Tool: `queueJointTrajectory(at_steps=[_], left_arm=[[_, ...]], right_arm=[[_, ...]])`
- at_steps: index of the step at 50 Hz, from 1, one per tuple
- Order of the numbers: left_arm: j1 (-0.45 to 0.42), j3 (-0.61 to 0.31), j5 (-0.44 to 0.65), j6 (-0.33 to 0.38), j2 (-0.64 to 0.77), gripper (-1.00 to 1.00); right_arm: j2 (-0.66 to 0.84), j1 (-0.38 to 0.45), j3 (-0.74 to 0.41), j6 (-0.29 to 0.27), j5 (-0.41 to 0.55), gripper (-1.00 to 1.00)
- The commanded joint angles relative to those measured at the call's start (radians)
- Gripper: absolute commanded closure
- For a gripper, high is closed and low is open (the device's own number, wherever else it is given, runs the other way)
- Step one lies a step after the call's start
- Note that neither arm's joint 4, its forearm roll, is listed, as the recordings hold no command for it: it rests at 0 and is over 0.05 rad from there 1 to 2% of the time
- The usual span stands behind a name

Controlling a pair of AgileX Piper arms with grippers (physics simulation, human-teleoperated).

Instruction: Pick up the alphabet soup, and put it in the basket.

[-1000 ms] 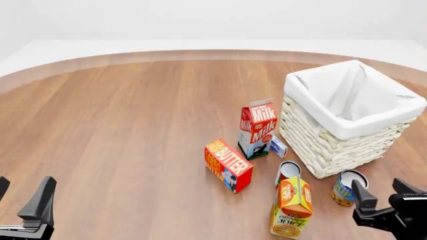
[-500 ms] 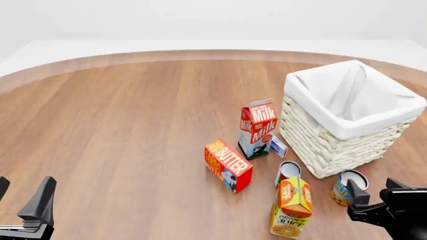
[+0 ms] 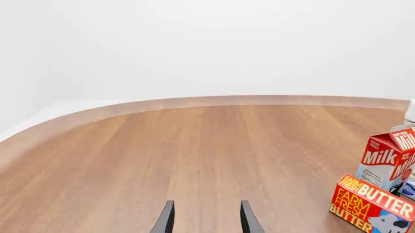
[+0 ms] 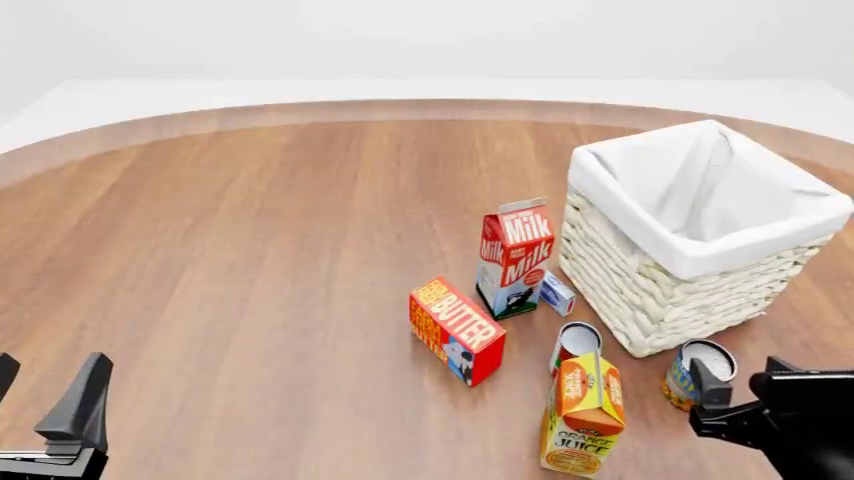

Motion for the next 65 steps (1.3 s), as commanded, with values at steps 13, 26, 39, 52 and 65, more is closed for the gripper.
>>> queueJointTrajectory(at_steps=[13, 26, 39, 52, 65], left_arm=[[0.0, 0.0, 0.0, 0.0, 0.0, -1.0], [0.0, 0.0, 0.0, 0.0, 0.0, -1.0], [0.0, 0.0, 0.0, 0.0, 0.0, -1.0], [0.0, 0.0, 0.0, 0.0, 0.0, -1.0], [0.0, 0.0, 0.0, 0.0, 0.0, -1.0]], right_arm=[[0.166, 0.007, 0.0, 0.013, -0.144, -1.0], [0.246, -0.002, 0.0, 0.028, -0.199, -1.0], [0.313, -0.01, 0.0, 0.026, -0.258, -1.0], [0.402, -0.011, 0.0, 0.03, -0.338, -1.0], [0.681, -0.023, 0.0, 0.045, -0.569, -1.0]])
